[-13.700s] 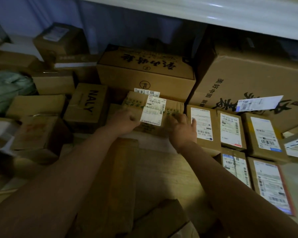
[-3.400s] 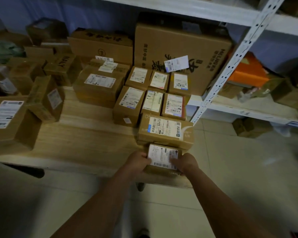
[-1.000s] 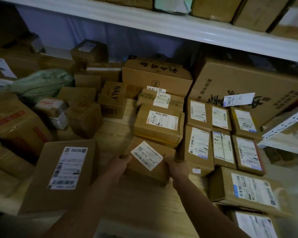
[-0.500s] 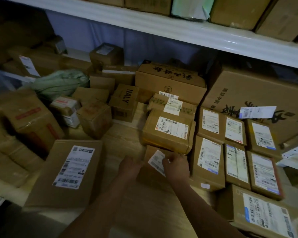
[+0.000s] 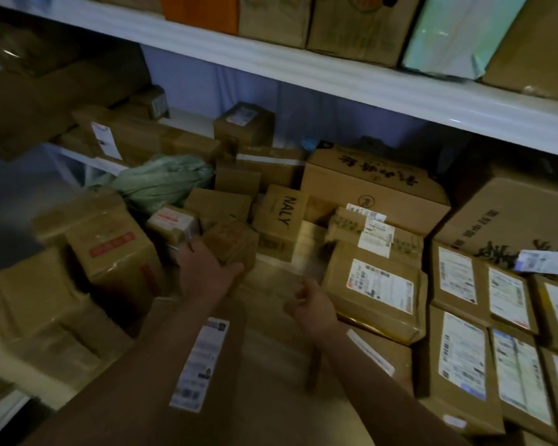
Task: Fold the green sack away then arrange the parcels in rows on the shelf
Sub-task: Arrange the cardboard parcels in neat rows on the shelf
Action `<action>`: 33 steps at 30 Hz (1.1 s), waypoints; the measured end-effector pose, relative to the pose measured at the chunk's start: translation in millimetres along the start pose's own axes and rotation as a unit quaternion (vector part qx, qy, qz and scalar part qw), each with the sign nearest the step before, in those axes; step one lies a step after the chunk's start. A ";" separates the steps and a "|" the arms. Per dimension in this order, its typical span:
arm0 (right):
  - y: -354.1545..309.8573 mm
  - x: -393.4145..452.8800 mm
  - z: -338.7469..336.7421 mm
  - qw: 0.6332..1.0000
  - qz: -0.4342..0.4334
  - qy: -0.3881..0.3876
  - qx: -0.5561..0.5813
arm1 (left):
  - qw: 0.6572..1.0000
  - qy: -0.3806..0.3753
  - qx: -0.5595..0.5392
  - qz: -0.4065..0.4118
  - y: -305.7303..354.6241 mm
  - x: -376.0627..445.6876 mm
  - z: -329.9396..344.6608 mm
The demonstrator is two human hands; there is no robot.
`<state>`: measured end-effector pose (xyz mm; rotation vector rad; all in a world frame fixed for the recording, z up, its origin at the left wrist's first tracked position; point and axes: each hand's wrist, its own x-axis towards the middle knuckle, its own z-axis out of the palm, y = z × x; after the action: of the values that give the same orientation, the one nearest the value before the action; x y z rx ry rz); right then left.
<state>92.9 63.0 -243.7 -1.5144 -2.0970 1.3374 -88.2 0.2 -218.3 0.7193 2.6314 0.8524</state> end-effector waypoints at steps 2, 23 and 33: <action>-15.5 15.2 10.8 0.999 -0.026 0.006 -0.046 | 0.998 -0.032 0.043 0.014 -2.0 18.2 1.5; -89.5 96.4 1.0 0.992 0.003 -0.067 -0.110 | 0.999 -0.026 0.016 0.008 1.9 128.3 -22.9; -55.0 69.0 -35.0 0.924 0.192 -0.023 0.330 | 0.979 -0.049 0.191 -0.058 -6.6 140.2 -4.2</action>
<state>49.8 137.2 -203.0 -1.6075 -1.1738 1.9625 -209.6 69.0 -234.5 0.6670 2.7427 0.2704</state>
